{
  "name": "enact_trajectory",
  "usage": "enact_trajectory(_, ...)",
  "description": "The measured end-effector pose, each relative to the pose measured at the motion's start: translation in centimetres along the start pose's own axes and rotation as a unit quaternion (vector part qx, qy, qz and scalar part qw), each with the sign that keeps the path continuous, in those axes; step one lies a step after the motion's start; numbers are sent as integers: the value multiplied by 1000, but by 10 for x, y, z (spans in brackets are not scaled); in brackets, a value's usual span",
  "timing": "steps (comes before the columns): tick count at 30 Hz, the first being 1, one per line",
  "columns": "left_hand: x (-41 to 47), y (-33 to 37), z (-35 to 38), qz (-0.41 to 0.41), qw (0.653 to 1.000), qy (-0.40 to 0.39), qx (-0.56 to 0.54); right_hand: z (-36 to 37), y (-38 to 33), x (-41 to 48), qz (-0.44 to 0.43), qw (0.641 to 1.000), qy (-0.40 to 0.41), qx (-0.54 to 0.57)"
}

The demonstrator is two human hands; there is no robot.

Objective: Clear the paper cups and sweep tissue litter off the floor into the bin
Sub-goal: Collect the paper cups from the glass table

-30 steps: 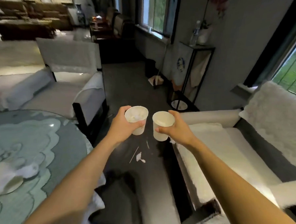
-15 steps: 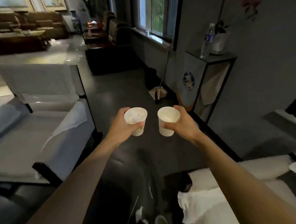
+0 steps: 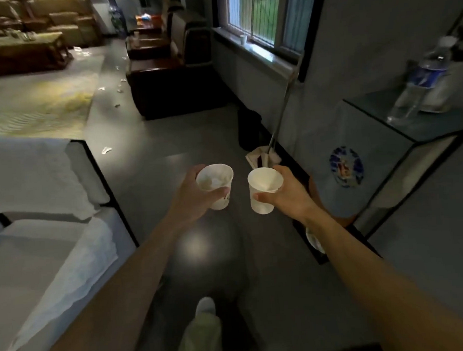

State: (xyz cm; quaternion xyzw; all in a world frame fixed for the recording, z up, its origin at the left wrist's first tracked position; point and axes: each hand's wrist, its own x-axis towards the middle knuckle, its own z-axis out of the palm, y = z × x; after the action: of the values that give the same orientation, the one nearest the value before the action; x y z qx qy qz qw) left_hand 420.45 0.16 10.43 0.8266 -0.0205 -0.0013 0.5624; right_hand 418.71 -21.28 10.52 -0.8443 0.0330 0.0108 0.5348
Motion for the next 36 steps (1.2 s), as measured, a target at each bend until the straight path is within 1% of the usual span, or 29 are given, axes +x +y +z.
enact_trajectory(2, 76, -11, -13, 10, 1000, -5, -6, 20, -4, 75, 4, 1000, 5, 16)
enact_trajectory(5, 189, -15, -32, -1, 1000, -12, -9, 40, -25, 181, 10, 999, 13, 35)
enact_trajectory(10, 358, -16, -39, 18, 998, -53, 8, 42, -51, 333, 23, 997, 56, 53)
enact_trajectory(14, 483, -20, -23, 30, 996, -76, 29, 33, -51, 453, 27, 995, 74, 55)
enact_trajectory(19, 661, -33, 7, 34, 995, -88, 35, 17, -38, 630, 21, 995, 87, 47)
enact_trajectory(23, 795, -22, 29, 40, 993, -101, 42, -11, -39, 766, 38, 995, 88, 31)
enact_trajectory(26, 881, -17, 38, 35, 993, -107, 45, -24, -40, 848, 62, 993, 93, 23)
enact_trajectory(32, 1052, -26, 62, 27, 986, -155, 53, -40, -11, 997, 96, 984, 145, 33)
enact_trajectory(36, 1173, -44, 90, 48, 975, -206, 72, -36, 21, 1098, 119, 968, 215, 51)
